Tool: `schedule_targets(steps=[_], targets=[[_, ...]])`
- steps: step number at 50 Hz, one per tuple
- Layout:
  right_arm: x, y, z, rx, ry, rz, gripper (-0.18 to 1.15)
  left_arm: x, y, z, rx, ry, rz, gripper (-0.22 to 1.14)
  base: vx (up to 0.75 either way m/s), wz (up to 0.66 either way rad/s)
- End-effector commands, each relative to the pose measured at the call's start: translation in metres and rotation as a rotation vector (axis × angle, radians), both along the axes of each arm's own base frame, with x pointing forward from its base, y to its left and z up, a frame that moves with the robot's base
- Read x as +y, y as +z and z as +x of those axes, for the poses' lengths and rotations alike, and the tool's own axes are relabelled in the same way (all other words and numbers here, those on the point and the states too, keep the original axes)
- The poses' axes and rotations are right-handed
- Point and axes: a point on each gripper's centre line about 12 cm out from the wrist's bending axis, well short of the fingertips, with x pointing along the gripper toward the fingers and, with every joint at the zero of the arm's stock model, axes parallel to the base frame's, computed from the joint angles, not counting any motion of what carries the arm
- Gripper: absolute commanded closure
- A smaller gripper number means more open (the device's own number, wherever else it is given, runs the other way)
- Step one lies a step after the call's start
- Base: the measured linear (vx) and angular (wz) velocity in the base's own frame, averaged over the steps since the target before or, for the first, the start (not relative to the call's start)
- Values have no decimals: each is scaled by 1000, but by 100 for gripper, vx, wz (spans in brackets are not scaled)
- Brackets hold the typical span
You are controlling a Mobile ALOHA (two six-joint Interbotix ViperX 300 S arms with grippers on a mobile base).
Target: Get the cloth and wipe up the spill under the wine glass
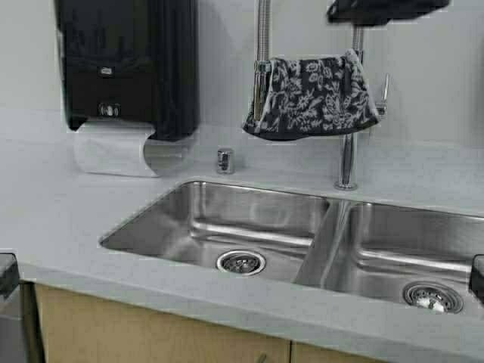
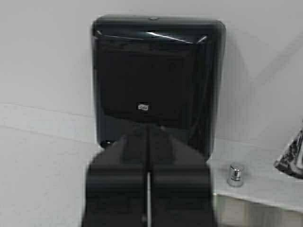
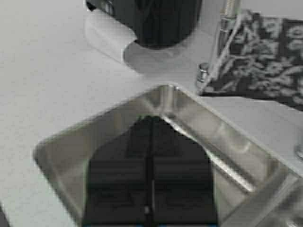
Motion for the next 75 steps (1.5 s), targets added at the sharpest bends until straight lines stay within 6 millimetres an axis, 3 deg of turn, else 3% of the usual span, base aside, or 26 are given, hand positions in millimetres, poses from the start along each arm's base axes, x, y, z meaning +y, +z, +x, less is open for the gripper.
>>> schedule_targets(steps=[1, 12, 25, 44, 55, 75], targets=[[20, -14, 27, -41, 23, 34, 91, 0, 5, 0, -18, 2, 6, 89, 17, -8], [45, -41, 47, -74, 65, 68, 91, 0, 9, -5, -46, 1, -4, 89, 16, -6], [57, -73, 64, -18, 69, 39, 82, 0, 9, -8, -46, 0, -7, 89, 13, -5], [70, -89, 87, -8, 56, 53, 32, 0, 12, -9, -55, 0, -7, 89, 10, 2], [58, -99, 92, 60, -65, 128, -6, 0, 13, -9, -58, 0, -9, 89, 10, 10], [44, -115, 93, 101, -182, 116, -6, 0, 14, -12, -71, -1, -12, 89, 8, 4]])
